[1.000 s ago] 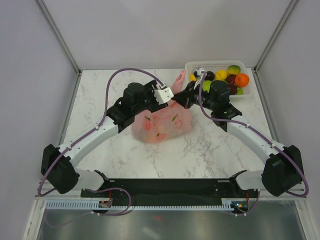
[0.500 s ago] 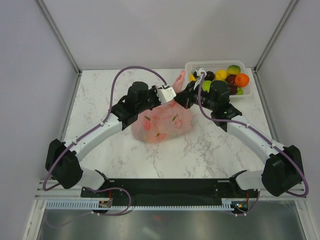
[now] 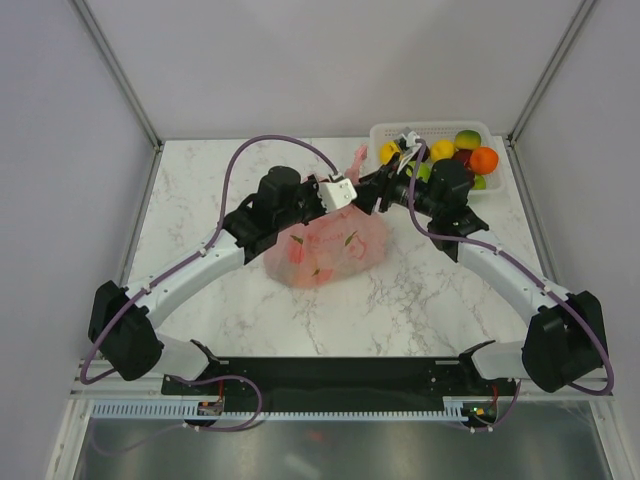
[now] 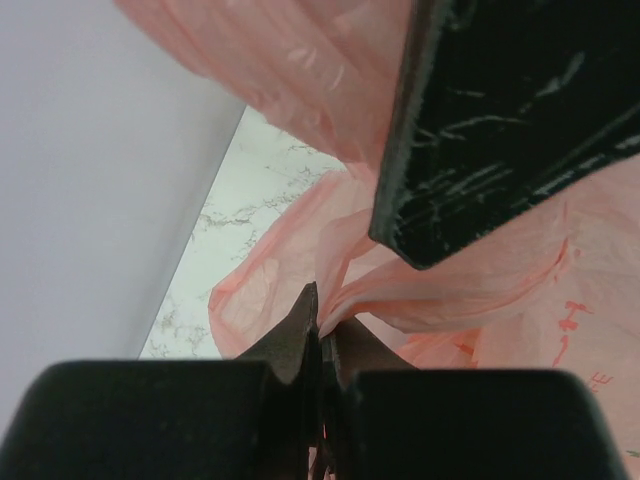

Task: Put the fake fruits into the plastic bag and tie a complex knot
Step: Tie the plastic bag at the center of the board.

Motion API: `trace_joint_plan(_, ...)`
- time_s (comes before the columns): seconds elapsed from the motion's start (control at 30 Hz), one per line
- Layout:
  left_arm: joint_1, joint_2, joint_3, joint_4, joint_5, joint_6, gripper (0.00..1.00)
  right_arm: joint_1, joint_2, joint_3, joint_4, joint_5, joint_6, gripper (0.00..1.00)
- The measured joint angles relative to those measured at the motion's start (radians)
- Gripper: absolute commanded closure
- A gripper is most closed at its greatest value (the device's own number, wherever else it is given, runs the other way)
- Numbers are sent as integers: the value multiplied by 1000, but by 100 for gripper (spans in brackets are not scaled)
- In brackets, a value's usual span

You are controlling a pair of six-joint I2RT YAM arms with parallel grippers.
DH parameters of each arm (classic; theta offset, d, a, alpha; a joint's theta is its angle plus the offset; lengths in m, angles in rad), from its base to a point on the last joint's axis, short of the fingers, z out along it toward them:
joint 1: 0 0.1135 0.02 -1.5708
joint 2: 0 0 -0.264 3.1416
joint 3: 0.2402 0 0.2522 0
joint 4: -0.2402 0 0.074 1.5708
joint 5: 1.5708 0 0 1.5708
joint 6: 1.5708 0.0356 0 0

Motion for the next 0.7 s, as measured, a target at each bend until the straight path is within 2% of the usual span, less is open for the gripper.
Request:
trace_joint_plan(0.2,-3,0,10,-21,0,-19,98,-2,-17,-58,43,-31,7,8)
trace_joint_plan(0.23,-4,0,14,-26,0,-23,98,-2,-20,-66,42,-39,2,7)
trace_joint_plan(0.7,-4,0,47,-61,12,-51,98,-2,-16,-68,28,-77,-50,10)
